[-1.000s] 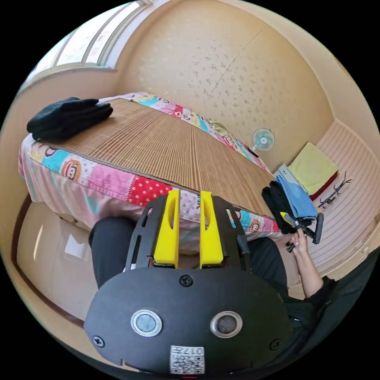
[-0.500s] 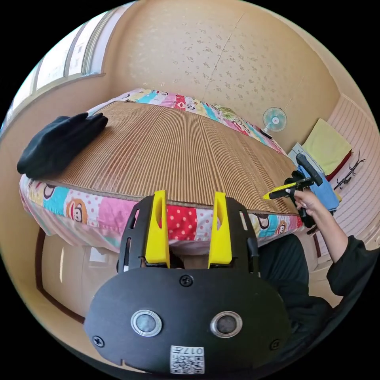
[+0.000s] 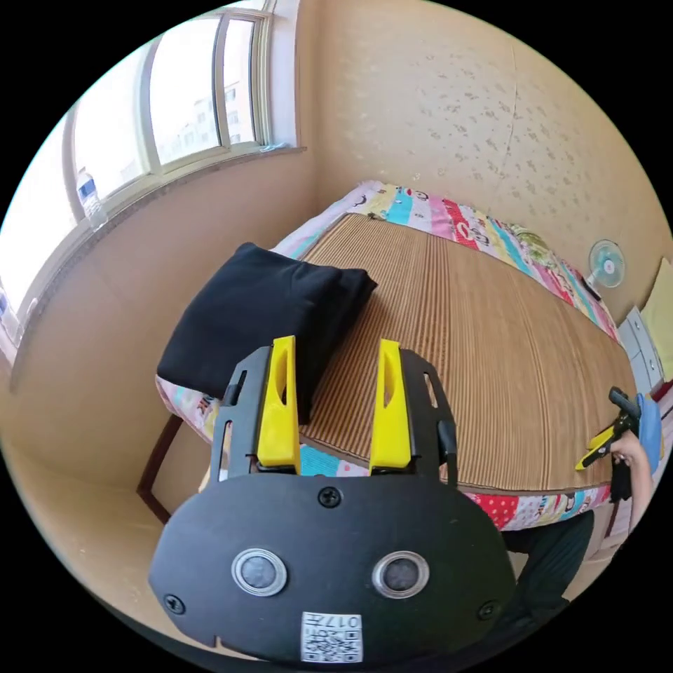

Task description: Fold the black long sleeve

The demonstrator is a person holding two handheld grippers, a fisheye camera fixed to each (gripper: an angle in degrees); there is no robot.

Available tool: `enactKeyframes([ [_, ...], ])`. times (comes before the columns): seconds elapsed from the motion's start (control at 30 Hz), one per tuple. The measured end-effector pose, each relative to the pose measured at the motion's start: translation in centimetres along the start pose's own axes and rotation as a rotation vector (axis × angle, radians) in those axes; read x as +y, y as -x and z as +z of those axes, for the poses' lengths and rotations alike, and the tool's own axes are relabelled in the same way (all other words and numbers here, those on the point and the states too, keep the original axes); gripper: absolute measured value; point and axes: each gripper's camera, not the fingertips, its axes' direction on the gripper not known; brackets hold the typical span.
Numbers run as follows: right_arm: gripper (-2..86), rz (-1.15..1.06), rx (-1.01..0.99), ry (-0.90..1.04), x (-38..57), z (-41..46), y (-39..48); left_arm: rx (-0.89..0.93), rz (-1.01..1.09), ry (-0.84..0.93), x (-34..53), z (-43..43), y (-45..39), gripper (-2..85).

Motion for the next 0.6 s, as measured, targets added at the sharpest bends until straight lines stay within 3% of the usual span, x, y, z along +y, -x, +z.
enactKeyframes([
  [0.1,23.8,0.000,-0.001,-0.017,0.2,0.7,-1.2,-0.152,-0.036,0.084,-2.7,2.7,2.8,16.7],
  [0.17,23.8,0.003,0.002,-0.022,0.3,1.1,-1.8,-0.097,-0.059,0.179,-3.2,5.1,4.8,15.6],
  [0.37,24.0,0.021,0.004,-0.067,1.7,2.2,-3.8,0.362,-0.399,0.210,-3.4,4.2,12.0,5.5],
  [0.4,24.0,0.025,0.011,-0.088,2.3,2.4,-4.1,0.540,-0.430,0.139,-3.4,2.6,13.0,3.9],
  [0.47,24.1,0.033,0.018,-0.118,3.4,2.7,-4.4,0.821,-0.410,0.030,-3.6,-0.2,13.3,3.5],
  [0.53,24.1,0.036,0.016,-0.147,4.5,2.9,-5.0,1.096,-0.230,-0.082,-3.1,-5.0,10.8,3.3],
  [0.6,24.1,0.038,0.012,-0.192,6.3,3.2,-5.8,1.198,-0.058,-0.098,-1.3,-8.4,7.3,3.1],
])
